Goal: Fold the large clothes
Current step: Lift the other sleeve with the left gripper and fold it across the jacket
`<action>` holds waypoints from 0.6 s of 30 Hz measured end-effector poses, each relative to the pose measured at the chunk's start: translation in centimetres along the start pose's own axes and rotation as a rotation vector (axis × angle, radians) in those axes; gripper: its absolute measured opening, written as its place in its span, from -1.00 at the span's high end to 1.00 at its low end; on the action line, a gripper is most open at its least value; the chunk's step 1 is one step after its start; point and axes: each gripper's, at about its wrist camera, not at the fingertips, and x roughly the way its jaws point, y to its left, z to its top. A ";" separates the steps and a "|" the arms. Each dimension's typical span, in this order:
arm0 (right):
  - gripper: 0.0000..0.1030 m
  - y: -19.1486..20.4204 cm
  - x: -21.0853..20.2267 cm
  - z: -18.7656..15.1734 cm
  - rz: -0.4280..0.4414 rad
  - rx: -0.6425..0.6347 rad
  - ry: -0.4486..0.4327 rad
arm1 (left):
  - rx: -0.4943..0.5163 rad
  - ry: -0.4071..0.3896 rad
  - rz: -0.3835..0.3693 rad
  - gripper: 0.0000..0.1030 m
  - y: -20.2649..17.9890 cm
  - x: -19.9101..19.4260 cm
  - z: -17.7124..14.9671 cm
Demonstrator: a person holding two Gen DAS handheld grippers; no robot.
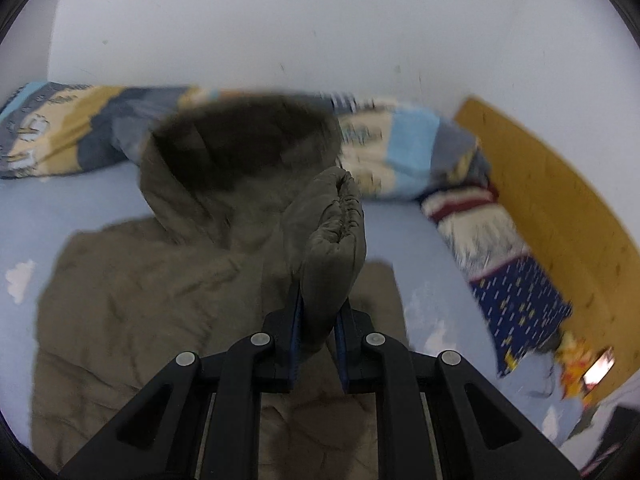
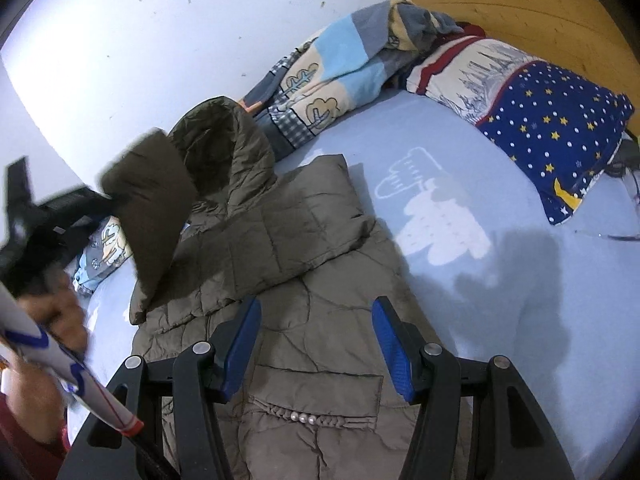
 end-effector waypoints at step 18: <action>-0.21 -0.6 1.1 1.0 -0.022 0.047 -0.014 | 0.066 0.109 -0.066 -0.29 1.1 -1.3 -4.8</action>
